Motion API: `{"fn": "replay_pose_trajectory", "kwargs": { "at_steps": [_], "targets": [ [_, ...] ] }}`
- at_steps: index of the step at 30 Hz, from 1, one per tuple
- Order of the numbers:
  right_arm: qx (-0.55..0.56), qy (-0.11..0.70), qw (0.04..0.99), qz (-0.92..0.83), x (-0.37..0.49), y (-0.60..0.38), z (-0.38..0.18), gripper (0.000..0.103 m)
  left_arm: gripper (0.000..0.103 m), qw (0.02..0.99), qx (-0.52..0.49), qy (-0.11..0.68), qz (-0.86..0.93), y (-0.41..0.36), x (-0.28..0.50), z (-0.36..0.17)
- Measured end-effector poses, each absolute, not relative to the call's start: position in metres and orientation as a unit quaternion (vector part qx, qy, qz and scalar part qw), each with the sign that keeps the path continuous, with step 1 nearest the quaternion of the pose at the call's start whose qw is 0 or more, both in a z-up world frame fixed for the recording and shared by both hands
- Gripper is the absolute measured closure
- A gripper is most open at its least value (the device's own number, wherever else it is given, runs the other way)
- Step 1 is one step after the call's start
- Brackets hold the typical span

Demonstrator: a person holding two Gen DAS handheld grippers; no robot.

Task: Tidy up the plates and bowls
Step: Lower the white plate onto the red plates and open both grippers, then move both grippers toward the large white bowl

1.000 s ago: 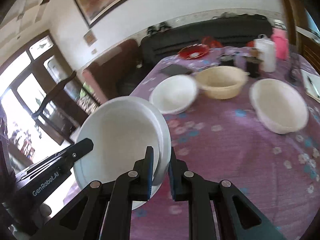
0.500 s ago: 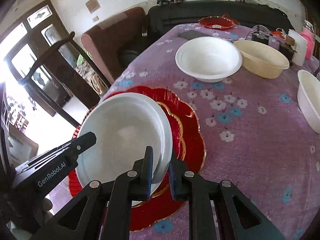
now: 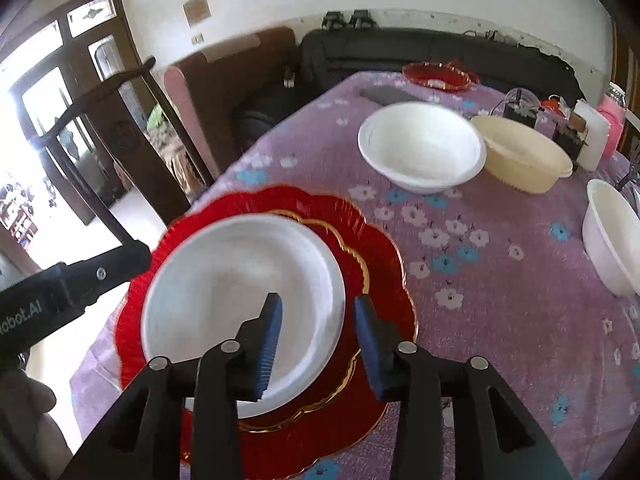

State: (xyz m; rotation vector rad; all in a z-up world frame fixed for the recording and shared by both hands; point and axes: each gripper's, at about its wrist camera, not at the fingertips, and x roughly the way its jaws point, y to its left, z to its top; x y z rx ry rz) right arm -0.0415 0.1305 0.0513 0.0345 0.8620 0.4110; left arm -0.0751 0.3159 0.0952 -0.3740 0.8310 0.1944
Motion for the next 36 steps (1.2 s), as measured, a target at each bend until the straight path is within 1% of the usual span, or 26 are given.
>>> {"fn": "replay_pose_trajectory", "kwargs": {
  "at_steps": [2,4,6,8,10,13,15,18,21,24,27,30,32,36],
  "targets": [
    [0.025,0.401,0.895,0.194,-0.046,0.124,0.059,0.058,0.038,0.901,-0.179,0.384,0.095,0.312,-0.085,0.104],
    [0.037,0.391,0.9,0.191,-0.053,0.113,0.065,0.053,0.034,0.906,-0.178,0.372,0.094,0.306,-0.093,0.112],
    [0.046,0.386,0.902,0.188,-0.059,0.1,0.069,0.051,0.032,0.911,-0.176,0.363,0.088,0.3,-0.099,0.118],
    [0.059,0.387,0.902,0.181,-0.065,0.08,0.071,0.051,0.028,0.916,-0.168,0.356,0.076,0.287,-0.107,0.123],
    [0.078,0.392,0.902,0.164,-0.069,0.053,0.069,0.051,0.028,0.919,-0.163,0.353,0.06,0.273,-0.114,0.125],
    [0.135,0.41,0.895,0.113,-0.071,-0.022,0.061,0.051,0.027,0.921,-0.15,0.358,0.034,0.251,-0.119,0.124],
    [0.171,0.421,0.889,0.051,-0.072,-0.091,0.054,0.051,0.027,0.92,-0.142,0.366,0.017,0.235,-0.12,0.121],
    [0.19,0.426,0.884,-0.046,-0.083,-0.185,0.053,0.051,0.027,0.918,-0.132,0.374,0.004,0.218,-0.122,0.119],
    [0.196,0.405,0.885,-0.122,-0.11,-0.264,0.067,0.051,0.027,0.915,-0.132,0.382,-0.005,0.203,-0.121,0.117],
    [0.204,0.373,0.891,-0.157,-0.144,-0.307,0.088,0.051,0.027,0.911,-0.128,0.392,-0.007,0.182,-0.117,0.116],
    [0.204,0.347,0.902,-0.159,-0.167,-0.319,0.102,0.051,0.027,0.909,-0.123,0.398,-0.021,0.163,-0.119,0.117],
    [0.228,0.342,0.904,-0.118,-0.17,-0.313,0.104,0.051,0.027,0.908,-0.12,0.399,-0.038,0.146,-0.126,0.123],
    [0.235,0.339,0.907,-0.08,-0.169,-0.297,0.107,0.051,0.027,0.909,-0.122,0.396,-0.046,0.14,-0.131,0.131],
    [0.202,0.317,0.926,-0.03,-0.167,-0.253,0.122,0.051,0.027,0.917,-0.114,0.379,-0.049,0.136,-0.141,0.152]
  ]
}}
